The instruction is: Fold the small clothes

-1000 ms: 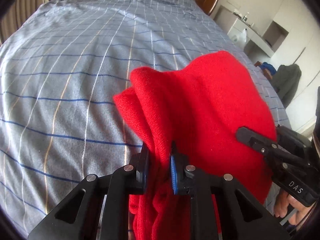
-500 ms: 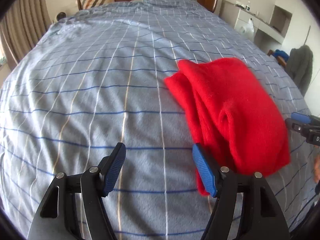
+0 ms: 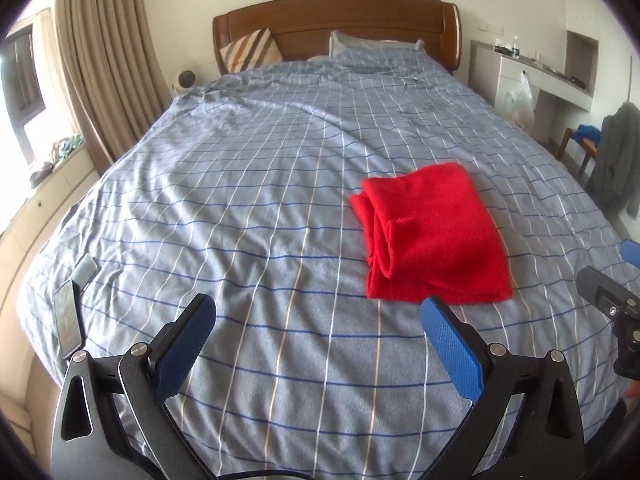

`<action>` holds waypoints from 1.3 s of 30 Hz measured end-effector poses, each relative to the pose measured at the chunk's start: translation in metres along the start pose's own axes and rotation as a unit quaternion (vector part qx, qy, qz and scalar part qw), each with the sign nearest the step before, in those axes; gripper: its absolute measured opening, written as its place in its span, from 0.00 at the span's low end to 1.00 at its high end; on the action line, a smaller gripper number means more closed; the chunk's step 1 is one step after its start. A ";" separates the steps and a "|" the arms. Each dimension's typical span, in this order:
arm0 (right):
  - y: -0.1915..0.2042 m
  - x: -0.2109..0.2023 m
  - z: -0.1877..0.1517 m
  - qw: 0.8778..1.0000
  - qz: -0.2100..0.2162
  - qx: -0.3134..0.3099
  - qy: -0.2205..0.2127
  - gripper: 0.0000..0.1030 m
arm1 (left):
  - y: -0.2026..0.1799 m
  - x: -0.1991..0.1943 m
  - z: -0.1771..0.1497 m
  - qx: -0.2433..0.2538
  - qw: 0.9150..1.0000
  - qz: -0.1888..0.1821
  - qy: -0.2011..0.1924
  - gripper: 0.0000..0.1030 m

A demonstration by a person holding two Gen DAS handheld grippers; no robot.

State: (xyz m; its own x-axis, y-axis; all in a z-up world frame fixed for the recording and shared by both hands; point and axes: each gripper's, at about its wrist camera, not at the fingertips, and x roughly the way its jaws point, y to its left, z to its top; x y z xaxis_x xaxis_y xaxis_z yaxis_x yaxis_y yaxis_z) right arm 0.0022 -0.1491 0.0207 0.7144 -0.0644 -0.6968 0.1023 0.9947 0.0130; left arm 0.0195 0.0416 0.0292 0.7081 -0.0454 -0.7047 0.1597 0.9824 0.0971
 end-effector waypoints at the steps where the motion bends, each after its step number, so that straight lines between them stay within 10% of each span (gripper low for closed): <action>1: 0.005 -0.005 0.000 1.000 -0.002 -0.001 -0.001 1.00 | 0.000 -0.006 -0.004 0.001 1.000 0.005 0.001 1.00; 39: 0.026 -0.035 -0.021 1.000 0.003 0.008 0.017 1.00 | -0.004 -0.044 -0.013 -0.014 1.000 -0.002 0.000 1.00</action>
State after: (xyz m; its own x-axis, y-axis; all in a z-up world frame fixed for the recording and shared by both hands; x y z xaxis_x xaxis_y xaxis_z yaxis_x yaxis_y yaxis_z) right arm -0.0346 -0.1196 0.0304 0.6917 -0.0548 -0.7201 0.1092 0.9936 0.0293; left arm -0.0213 0.0418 0.0506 0.7070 -0.0493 -0.7055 0.1430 0.9869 0.0744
